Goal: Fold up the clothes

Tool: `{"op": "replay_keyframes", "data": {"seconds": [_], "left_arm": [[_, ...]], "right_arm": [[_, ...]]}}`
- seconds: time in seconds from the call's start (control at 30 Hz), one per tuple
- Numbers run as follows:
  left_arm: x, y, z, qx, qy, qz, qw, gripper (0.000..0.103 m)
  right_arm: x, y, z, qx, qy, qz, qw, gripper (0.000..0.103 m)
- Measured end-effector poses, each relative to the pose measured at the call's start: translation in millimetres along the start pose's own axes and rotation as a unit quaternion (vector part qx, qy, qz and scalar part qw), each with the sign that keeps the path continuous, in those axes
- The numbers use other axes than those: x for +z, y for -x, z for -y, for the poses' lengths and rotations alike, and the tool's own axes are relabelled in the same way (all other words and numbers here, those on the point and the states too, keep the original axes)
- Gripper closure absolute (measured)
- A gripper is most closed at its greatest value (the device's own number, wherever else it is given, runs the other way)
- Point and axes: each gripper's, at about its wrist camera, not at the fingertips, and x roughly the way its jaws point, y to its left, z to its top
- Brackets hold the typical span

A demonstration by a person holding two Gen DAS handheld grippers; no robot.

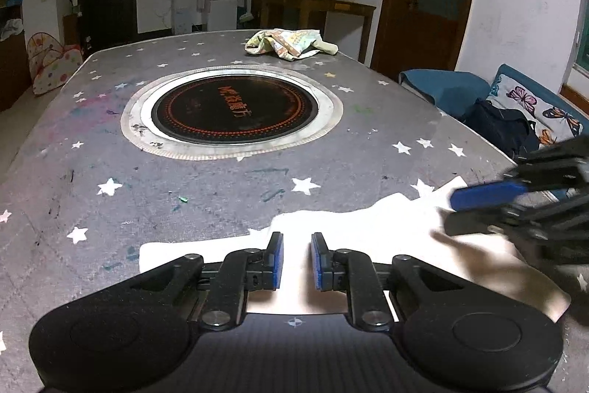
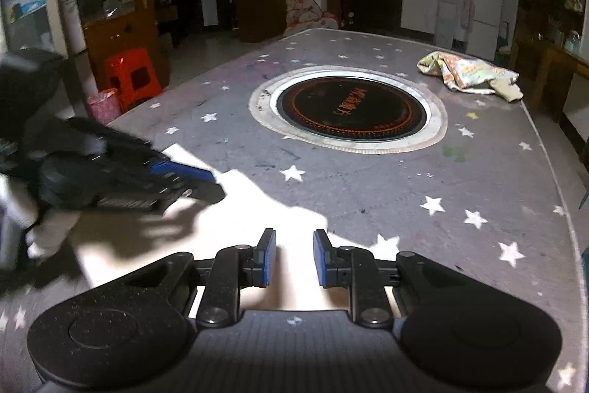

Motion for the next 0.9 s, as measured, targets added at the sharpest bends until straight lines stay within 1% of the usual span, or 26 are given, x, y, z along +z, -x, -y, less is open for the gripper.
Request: {"op": "replay_keyframes", "data": {"seconds": [0.1,0.17,0.27,0.33,0.4,0.6,0.7,0.8,0.87,0.9], "left_arm": [[-0.6,0.1,0.6,0.002,-0.001,0.001,1.0,0.084],[-0.6,0.1,0.6,0.003,0.001,0.001,1.0,0.084],[-0.5,0.4,1.4,0.005,0.002,0.001,1.0,0.084],[-0.3,0.4,1.5,0.006,0.003,0.001,1.0,0.084],[-0.5,0.0,2.2,0.008,0.002,0.002,1.0,0.084],[-2.7,0.8,1.0,0.008,0.006,0.004,0.9999,0.084],[-2.6,0.8,1.7,0.009,0.005,0.005,0.9999,0.084],[-3.2,1.1,3.7,0.012,0.002,0.007,0.9999,0.084],[-4.0,1.5,3.6,0.012,0.003,0.009,0.9999,0.084],[-4.2,1.4,3.2,0.012,0.003,0.009,0.9999,0.084]], "right_arm": [[-12.3,14.1,-6.0,0.004,0.018,-0.01,1.0,0.083],[-20.2,13.8,-5.5,-0.004,0.02,-0.02,1.0,0.083],[-31.2,11.5,2.7,-0.025,0.003,-0.027,0.999,0.075],[-30.3,16.2,8.0,-0.03,-0.015,-0.017,0.999,0.075],[-29.0,19.1,10.0,-0.034,-0.018,-0.011,0.999,0.075],[-31.9,10.3,16.7,-0.04,-0.028,-0.022,0.999,0.074],[-25.6,13.7,19.3,-0.04,-0.038,-0.008,0.998,0.075],[-17.4,6.8,19.5,-0.038,-0.036,-0.004,0.999,0.075],[-13.0,-1.0,19.0,-0.037,-0.031,-0.006,0.999,0.076],[-12.5,-8.1,18.0,-0.04,-0.024,-0.012,0.999,0.08]]}}
